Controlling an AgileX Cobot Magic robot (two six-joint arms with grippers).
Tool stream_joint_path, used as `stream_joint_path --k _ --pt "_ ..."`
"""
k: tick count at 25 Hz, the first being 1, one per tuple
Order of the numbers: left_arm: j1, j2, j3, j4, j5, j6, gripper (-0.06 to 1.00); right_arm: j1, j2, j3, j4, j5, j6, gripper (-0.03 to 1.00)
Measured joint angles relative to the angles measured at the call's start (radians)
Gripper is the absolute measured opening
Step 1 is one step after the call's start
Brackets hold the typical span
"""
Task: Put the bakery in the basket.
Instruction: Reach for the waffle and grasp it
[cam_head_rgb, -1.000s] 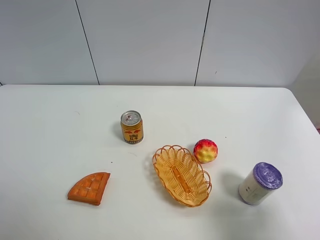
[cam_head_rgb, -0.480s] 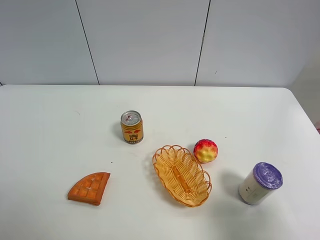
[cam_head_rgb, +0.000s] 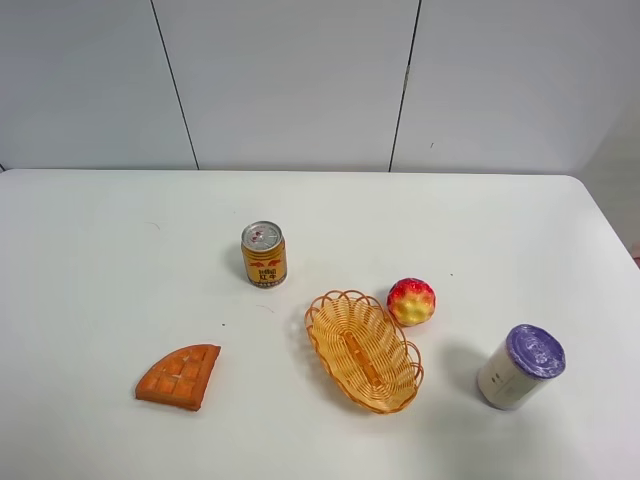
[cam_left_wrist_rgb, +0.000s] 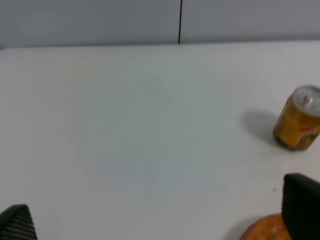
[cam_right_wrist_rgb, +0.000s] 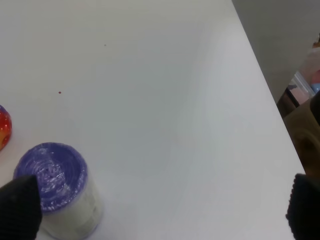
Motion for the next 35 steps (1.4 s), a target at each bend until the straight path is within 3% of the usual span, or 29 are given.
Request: stream_joint_path --k 4,7,15,18,26,35 --pt "-0.011 0.243 -0.083 -0.100 -0.033 0.002 0.99 0.000 0.000 0.000 0.000 0.000 0.000 0.99" --pt "-0.086 0.395 -0.083 -0.135 -0.073 0.038 0.99 0.000 0.000 0.000 0.000 0.000 0.000 0.99" --pt "-0.469 0.718 -0.083 -0.012 -0.103 0.073 0.99 0.000 0.000 0.000 0.000 0.000 0.000 0.99" --pt "-0.546 0.875 -0.083 0.013 -0.142 0.066 0.99 0.000 0.000 0.000 0.000 0.000 0.000 0.99" --pt "-0.565 1.198 -0.076 0.010 -0.245 0.061 0.99 0.000 0.000 0.000 0.000 0.000 0.000 0.99" --pt "-0.566 1.218 0.063 -0.070 -0.429 0.009 0.99 0.000 0.000 0.000 0.000 0.000 0.000 0.99"
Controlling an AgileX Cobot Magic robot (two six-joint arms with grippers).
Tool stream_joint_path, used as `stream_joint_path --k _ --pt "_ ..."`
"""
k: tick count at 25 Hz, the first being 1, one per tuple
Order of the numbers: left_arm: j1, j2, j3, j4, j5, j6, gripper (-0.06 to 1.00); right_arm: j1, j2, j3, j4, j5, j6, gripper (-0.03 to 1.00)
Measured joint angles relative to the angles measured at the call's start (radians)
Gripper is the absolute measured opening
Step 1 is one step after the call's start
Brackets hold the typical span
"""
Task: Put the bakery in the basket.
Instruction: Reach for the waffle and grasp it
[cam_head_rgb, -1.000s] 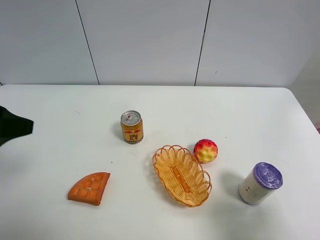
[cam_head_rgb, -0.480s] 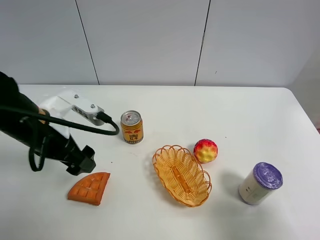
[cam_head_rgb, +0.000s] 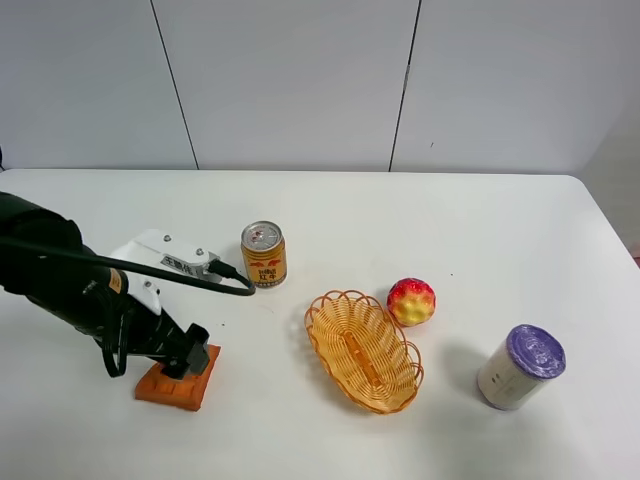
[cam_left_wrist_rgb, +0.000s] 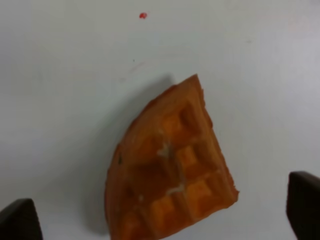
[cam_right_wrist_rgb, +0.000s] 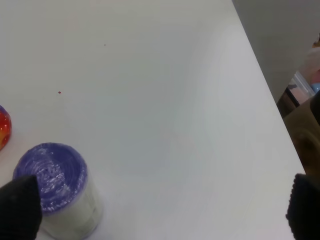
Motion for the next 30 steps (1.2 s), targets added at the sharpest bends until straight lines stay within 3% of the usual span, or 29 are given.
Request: stream_joint_path --k 8,17,30 --pt "0.000 0.014 0.055 -0.052 -0.106 -0.004 0.99 0.000 0.000 0.000 0.000 0.000 0.000 0.99" --pt "-0.005 0.173 0.056 -0.058 -0.115 -0.004 0.99 0.000 0.000 0.000 0.000 0.000 0.000 0.99" --pt "-0.007 0.195 0.057 -0.058 -0.185 -0.007 0.99 0.000 0.000 0.000 0.000 0.000 0.000 0.99"
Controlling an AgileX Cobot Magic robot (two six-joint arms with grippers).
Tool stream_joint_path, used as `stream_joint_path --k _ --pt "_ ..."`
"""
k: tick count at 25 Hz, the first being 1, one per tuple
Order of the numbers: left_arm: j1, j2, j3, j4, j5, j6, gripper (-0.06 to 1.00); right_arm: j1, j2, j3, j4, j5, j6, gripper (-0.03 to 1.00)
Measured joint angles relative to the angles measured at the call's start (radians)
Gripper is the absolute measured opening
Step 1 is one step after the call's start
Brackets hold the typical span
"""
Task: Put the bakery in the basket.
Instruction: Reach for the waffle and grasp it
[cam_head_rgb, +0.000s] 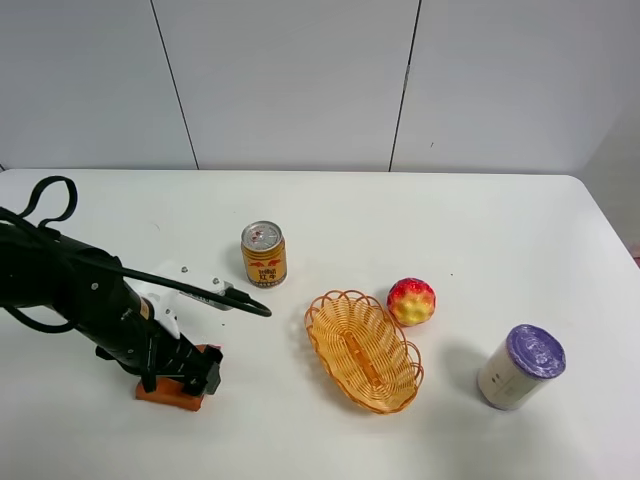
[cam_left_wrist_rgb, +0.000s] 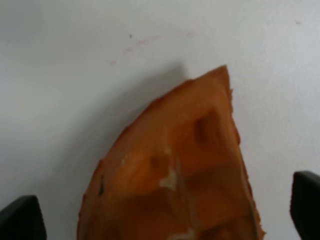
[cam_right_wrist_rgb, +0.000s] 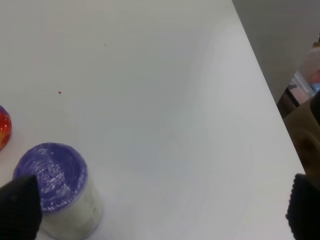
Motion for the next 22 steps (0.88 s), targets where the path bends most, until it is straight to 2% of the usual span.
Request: stream_joint_path --k 14,20,22 --pt "0.000 0.059 -0.004 -0.018 -0.035 0.000 0.99 0.000 0.000 0.000 0.000 0.000 0.000 0.99" --pt "0.000 0.060 -0.004 -0.027 -0.043 0.000 0.74 0.000 0.000 0.000 0.000 0.000 0.000 0.99" --pt "0.000 0.060 -0.004 -0.027 -0.044 0.000 0.70 0.000 0.000 0.000 0.000 0.000 0.000 0.99"
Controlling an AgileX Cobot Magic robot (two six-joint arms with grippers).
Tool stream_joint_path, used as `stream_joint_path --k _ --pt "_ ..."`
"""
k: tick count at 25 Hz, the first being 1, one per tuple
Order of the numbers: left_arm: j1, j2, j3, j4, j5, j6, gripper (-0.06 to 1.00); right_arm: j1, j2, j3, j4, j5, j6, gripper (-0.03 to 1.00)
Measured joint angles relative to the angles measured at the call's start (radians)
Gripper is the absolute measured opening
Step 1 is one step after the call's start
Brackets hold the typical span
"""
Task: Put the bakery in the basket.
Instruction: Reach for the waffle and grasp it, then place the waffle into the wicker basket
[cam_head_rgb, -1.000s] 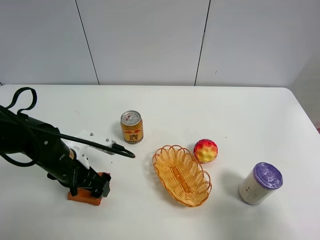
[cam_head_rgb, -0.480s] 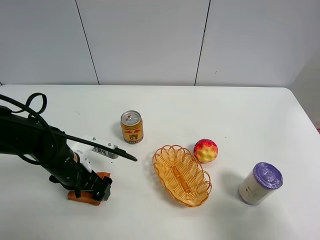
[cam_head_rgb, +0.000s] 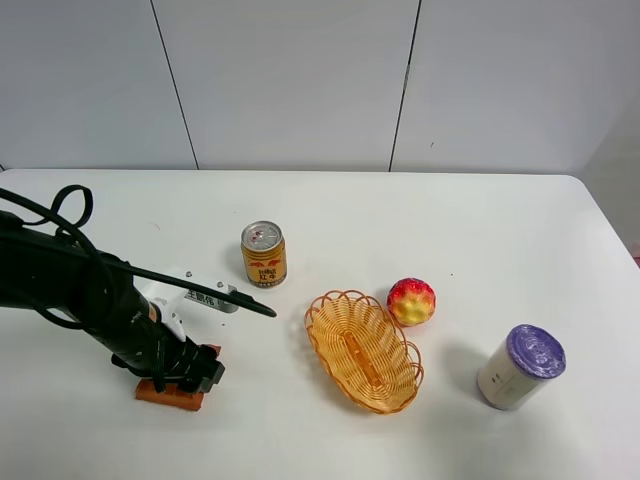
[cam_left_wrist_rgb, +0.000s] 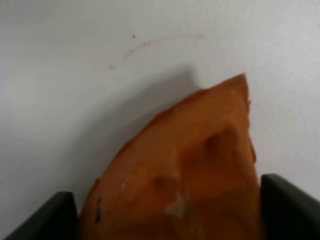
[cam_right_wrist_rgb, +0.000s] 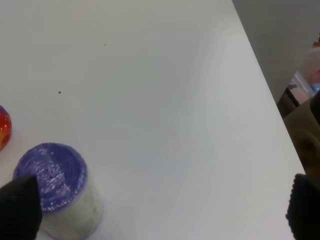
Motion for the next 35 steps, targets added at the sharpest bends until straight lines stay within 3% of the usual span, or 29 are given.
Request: stream_joint_path --k 17,23,27,35 --pt "0.003 -0.086 0.000 0.094 -0.021 0.002 0.67 0.000 0.000 0.000 0.000 0.000 0.000 0.99" --pt "0.023 -0.257 -0.113 0.100 0.094 -0.001 0.67 0.000 0.000 0.000 0.000 0.000 0.000 0.99" --pt "-0.045 -0.291 -0.265 0.077 0.181 -0.001 0.67 0.000 0.000 0.000 0.000 0.000 0.000 0.99" --pt "-0.288 -0.146 -0.496 0.055 0.248 -0.001 0.66 0.000 0.000 0.000 0.000 0.000 0.000 0.99"
